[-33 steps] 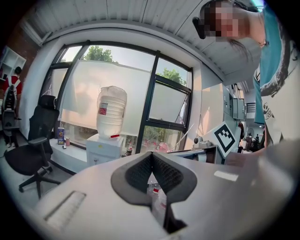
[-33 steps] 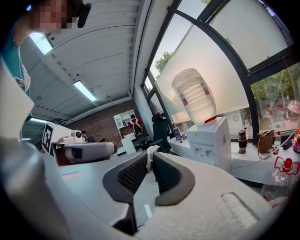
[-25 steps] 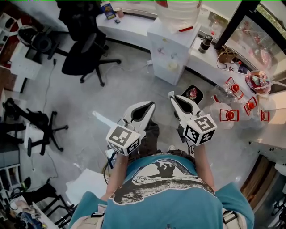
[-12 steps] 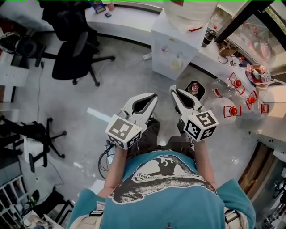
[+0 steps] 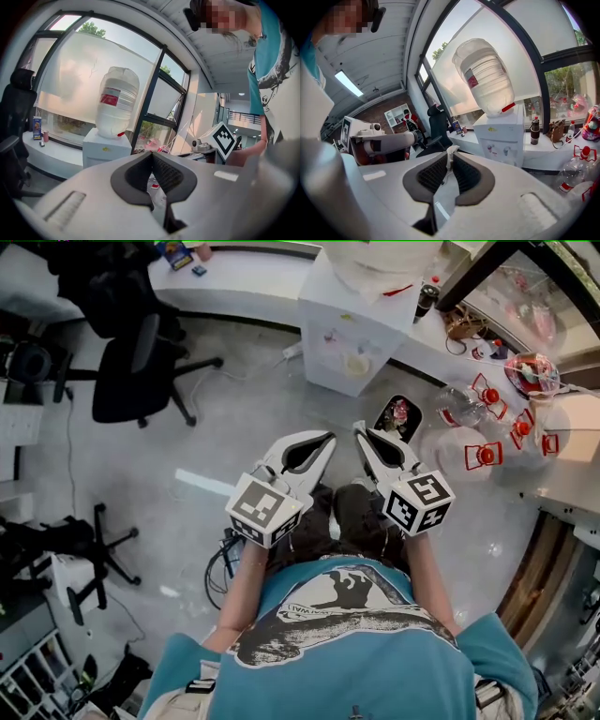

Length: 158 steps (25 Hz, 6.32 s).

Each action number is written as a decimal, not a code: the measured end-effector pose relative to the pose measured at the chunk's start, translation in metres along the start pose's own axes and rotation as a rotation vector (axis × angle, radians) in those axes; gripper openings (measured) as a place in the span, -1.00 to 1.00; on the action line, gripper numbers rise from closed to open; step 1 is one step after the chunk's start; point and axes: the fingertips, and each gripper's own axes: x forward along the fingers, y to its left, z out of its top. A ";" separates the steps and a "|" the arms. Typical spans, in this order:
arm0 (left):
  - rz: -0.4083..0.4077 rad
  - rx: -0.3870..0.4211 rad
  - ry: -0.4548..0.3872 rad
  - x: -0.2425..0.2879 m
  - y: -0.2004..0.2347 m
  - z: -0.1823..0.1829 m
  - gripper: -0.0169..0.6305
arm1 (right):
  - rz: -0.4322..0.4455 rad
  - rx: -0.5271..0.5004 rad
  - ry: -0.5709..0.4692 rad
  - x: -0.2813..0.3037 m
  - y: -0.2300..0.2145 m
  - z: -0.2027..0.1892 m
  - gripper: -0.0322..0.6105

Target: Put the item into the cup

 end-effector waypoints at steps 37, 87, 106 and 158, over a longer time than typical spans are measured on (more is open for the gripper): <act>0.007 0.015 0.162 0.157 0.092 -0.070 -0.91 | -0.163 0.078 0.068 0.172 -0.258 -0.091 -0.79; 0.047 -0.063 0.200 0.153 0.122 -0.120 -0.91 | -0.217 0.070 0.137 0.229 -0.312 -0.122 -0.55; 0.054 -0.046 0.206 0.103 0.101 -0.099 -0.91 | -0.032 0.005 0.010 0.129 -0.182 -0.036 -0.58; 0.129 -0.005 0.045 -0.008 0.006 -0.030 -0.91 | 0.171 -0.084 -0.120 -0.017 0.007 0.034 -0.62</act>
